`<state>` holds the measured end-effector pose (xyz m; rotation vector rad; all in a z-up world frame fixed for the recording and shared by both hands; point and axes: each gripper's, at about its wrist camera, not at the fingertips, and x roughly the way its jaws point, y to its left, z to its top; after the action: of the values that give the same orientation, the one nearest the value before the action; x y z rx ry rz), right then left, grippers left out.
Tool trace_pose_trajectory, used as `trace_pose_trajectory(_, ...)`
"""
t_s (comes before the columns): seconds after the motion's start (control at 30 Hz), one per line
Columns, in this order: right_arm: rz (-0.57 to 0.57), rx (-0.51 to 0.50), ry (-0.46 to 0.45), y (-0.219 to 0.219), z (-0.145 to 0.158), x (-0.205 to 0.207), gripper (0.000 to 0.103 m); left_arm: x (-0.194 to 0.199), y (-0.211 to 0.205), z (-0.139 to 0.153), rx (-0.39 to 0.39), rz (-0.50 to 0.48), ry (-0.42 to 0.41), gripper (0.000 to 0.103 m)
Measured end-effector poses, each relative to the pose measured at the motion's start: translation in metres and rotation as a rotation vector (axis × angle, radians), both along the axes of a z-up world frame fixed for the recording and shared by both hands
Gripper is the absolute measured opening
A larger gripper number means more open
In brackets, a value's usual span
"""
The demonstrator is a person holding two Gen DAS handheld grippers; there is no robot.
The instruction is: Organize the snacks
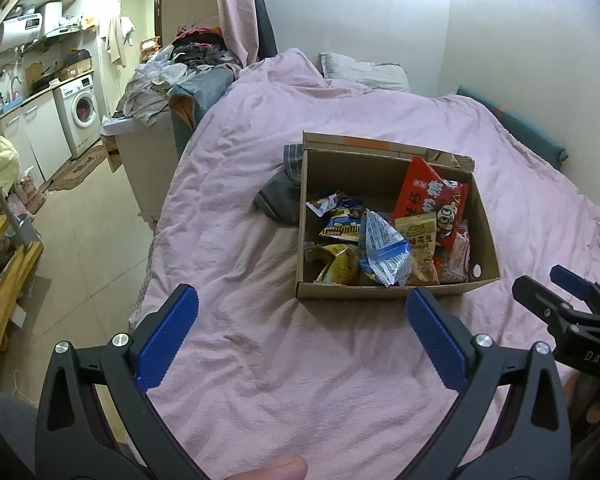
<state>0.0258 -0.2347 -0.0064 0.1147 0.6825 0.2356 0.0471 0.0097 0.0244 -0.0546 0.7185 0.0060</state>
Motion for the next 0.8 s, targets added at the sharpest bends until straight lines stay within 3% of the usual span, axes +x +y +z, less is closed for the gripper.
trace_pose_trajectory(0.8, -0.002, -0.003, -0.007, -0.0024, -0.0015, 0.0012, 0.103, -0.0012, -0.0008, -0.0055, -0.003, 0.003, 0.015, 0.103)
